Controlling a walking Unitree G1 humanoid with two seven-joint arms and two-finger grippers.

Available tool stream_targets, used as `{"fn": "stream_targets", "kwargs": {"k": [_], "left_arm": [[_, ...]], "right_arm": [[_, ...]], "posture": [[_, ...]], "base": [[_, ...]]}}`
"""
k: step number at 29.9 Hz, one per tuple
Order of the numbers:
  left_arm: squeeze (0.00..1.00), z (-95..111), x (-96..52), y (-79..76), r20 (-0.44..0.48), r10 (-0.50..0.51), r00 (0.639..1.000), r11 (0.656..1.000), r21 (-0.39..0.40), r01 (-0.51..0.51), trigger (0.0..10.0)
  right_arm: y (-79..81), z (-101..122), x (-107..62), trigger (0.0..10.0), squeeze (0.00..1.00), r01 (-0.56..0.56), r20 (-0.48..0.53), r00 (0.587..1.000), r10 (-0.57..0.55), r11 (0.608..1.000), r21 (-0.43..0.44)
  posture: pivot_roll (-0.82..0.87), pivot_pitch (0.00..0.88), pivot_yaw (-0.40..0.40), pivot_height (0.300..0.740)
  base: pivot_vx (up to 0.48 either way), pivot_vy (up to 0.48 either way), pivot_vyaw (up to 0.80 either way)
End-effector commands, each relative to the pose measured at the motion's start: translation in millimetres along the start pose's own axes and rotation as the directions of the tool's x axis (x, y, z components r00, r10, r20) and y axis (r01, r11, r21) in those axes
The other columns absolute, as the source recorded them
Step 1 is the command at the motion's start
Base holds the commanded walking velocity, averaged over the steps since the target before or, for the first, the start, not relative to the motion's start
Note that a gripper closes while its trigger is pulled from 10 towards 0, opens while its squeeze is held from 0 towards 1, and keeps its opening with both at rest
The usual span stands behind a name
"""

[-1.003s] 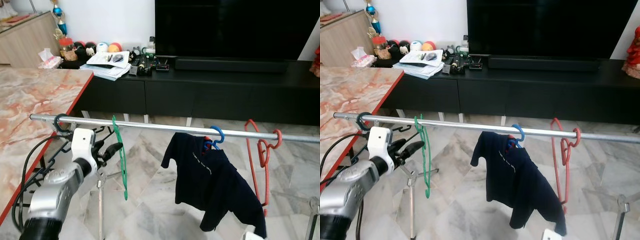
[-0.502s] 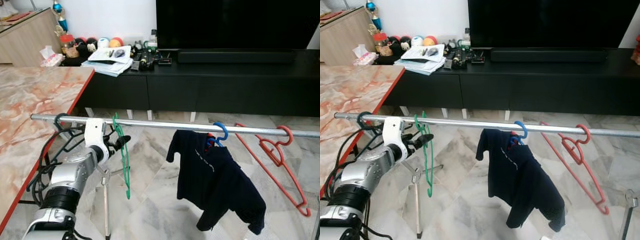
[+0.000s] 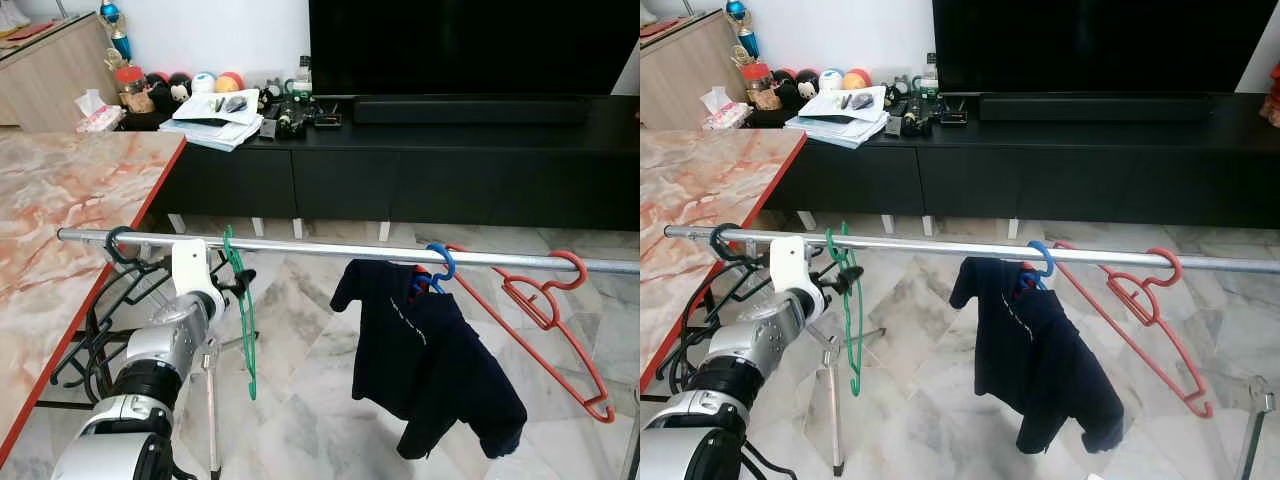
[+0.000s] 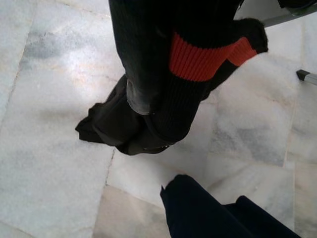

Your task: Hang hanger

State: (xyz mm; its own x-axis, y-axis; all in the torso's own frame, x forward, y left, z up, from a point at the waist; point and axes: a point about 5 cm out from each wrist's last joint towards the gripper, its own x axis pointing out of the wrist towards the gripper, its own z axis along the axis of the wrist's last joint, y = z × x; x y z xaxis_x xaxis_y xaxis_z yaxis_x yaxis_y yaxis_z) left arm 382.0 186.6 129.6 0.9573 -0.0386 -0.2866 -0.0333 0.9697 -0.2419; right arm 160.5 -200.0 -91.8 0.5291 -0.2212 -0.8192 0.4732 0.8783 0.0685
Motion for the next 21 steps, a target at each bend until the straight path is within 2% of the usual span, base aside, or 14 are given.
{"fn": "stream_targets", "kwargs": {"k": [1,6,10,16,17,18,19,21], "left_arm": [[0.00,-7.7,2.1,-3.4,-0.024,-0.001,1.000,1.000,-0.017,0.001,10.0],[0.00,-12.8,4.7,-10.6,-0.042,0.015,0.999,0.999,-0.033,-0.017,10.0],[0.00,-12.0,6.8,-12.8,-0.047,0.047,0.998,0.994,-0.099,-0.051,10.0],[0.00,-10.4,8.8,-16.8,-0.041,0.035,0.999,0.995,-0.097,-0.039,10.0],[0.00,-10.2,8.9,-16.9,-0.041,0.036,0.999,0.995,-0.097,-0.040,7.6],[0.00,-10.1,8.9,-16.9,-0.041,0.036,0.999,0.994,-0.097,-0.040,7.6],[0.00,-10.2,9.0,-17.0,-0.040,0.035,0.999,0.994,-0.098,-0.038,0.0],[0.00,-10.7,9.2,-17.1,-0.040,0.034,0.999,0.995,-0.097,-0.038,0.0]], "right_arm": [[-2.5,-4.9,-1.2,10.0,0.00,0.009,-0.006,1.000,-0.009,1.000,0.000],[-2.5,-5.8,-1.5,10.0,0.00,0.008,-0.006,1.000,-0.008,1.000,-0.002],[-1.3,-5.3,-1.4,10.0,0.00,0.006,-0.002,1.000,-0.006,1.000,-0.002],[0.8,-3.4,-1.1,10.0,0.00,0.002,0.005,1.000,-0.002,1.000,-0.004],[1.0,-3.2,-1.1,10.0,0.00,0.002,0.006,1.000,-0.002,1.000,-0.003],[1.1,-3.1,-1.0,10.0,0.00,0.002,0.006,1.000,-0.002,1.000,-0.003],[1.3,-3.0,-1.0,10.0,0.00,0.002,0.007,1.000,-0.002,1.000,-0.002],[1.4,-3.0,-1.1,10.0,0.00,0.003,0.008,1.000,-0.003,1.000,-0.001]], "posture": [[0.03,0.119,0.074,0.740],[0.02,0.119,0.075,0.740],[0.02,0.119,0.076,0.740],[0.02,0.119,0.078,0.740],[0.02,0.119,0.079,0.740],[0.02,0.119,0.079,0.740],[0.02,0.119,0.080,0.740],[0.02,0.120,0.081,0.740]], "base": [[0.000,0.000,0.00],[0.000,0.000,0.00],[0.000,0.000,0.00],[0.000,0.000,0.00],[0.000,0.000,0.00],[0.000,0.000,0.00],[0.000,0.000,0.00],[0.000,0.000,0.00]]}}
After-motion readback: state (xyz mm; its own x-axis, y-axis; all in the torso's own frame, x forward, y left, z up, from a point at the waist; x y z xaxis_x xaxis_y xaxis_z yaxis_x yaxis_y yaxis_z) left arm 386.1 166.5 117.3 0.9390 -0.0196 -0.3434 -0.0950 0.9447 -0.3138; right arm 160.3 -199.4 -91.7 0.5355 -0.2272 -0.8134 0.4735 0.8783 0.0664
